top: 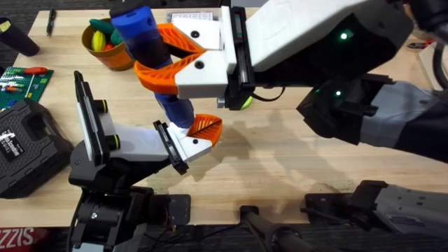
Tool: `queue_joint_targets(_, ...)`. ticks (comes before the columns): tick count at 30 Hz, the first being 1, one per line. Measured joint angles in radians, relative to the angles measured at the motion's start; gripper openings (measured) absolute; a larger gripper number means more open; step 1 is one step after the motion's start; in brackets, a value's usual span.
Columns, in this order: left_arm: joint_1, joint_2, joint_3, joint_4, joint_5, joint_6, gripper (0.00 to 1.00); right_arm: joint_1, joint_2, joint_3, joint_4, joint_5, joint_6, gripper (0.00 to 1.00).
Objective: Pick up the gripper from the table and insert it into the empty holder that is missing its gripper. Then pick up a screw, insert it into the mounting hole, and use the screwdriver to tighten it. Finally, clean up the table by picking up the vegetable and placing it into the bucket.
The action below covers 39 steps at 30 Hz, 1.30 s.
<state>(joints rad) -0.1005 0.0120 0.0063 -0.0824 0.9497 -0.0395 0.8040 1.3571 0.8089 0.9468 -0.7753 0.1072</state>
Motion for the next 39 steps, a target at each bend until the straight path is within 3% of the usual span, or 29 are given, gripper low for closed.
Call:
queue_joint_targets(14,0.000,0.000,0.000,0.000,0.000,-0.003,0.018,0.000,0.000,0.000,-0.010,0.004,0.005,0.029)
queue_joint_targets(23,0.000,0.000,0.000,0.001,0.000,-0.003,0.018,0.000,-0.001,-0.006,0.116,-0.012,0.024,0.029)
queue_joint_targets(31,0.000,0.000,0.000,0.001,0.000,-0.003,0.018,-0.002,-0.002,-0.007,0.113,-0.010,0.028,0.029)
queue_joint_targets(39,0.000,0.000,0.000,0.001,0.000,-0.003,0.019,-0.002,-0.002,-0.008,0.058,0.062,0.028,0.029)
